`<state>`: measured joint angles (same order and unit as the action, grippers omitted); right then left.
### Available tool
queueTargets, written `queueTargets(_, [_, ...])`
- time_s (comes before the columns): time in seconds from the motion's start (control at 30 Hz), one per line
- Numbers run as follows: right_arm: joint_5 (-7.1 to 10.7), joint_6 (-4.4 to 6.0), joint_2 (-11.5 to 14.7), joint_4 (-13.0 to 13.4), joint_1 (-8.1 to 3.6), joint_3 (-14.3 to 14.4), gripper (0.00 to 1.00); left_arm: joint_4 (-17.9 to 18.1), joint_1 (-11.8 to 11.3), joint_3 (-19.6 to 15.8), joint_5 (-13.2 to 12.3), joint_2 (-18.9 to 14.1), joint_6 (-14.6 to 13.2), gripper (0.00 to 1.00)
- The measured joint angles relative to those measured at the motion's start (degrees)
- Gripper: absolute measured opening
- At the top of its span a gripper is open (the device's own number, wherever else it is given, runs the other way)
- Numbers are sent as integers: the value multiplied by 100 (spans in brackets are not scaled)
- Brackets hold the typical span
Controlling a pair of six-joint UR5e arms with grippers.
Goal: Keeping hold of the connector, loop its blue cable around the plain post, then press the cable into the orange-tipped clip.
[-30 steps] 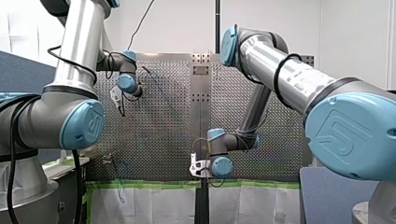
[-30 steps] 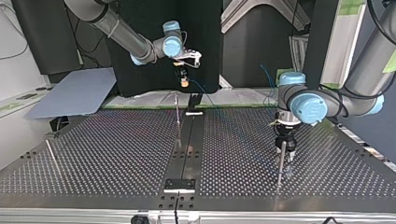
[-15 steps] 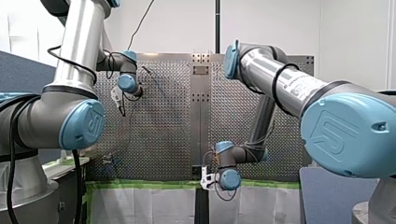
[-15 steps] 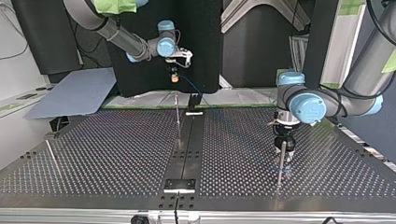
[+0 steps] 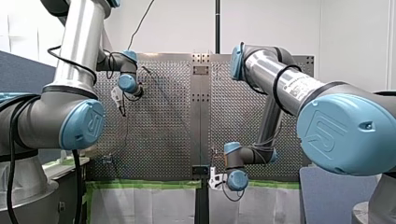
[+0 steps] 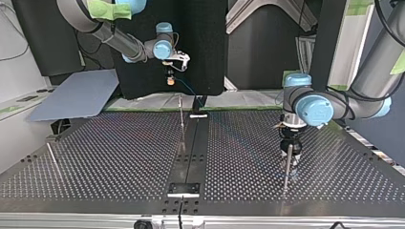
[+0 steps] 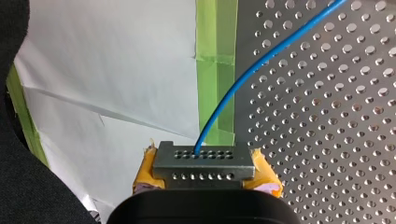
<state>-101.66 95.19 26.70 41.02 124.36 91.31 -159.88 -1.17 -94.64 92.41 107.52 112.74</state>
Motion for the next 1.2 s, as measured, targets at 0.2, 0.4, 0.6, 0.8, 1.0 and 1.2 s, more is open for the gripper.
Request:
queueTargets(0.2, [26, 32, -96, 198, -37, 74, 0, 0, 5, 0, 0, 0, -1, 100])
queueTargets(0.4, [9, -30, -209, 284, -59, 97, 0, 0, 28, 0, 0, 0, 2, 100])
queueTargets(0.6, [-4, -145, 25, 480, -19, 325, 0, -1, 54, 0, 7, 0, 5, 100])
queueTargets(0.8, [-50, -80, 399, 816, -2, 698, 0, -5, 56, -1, 19, 0, 19, 100])
queueTargets(1.0, [-150, -38, 745, 832, 4, 1044, 0, -96, 65, 0, 101, 0, 26, 100])
queueTargets(1.2, [-194, -14, 1095, 756, 13, 1394, 0, -207, 75, 0, 135, -1, 35, 100])
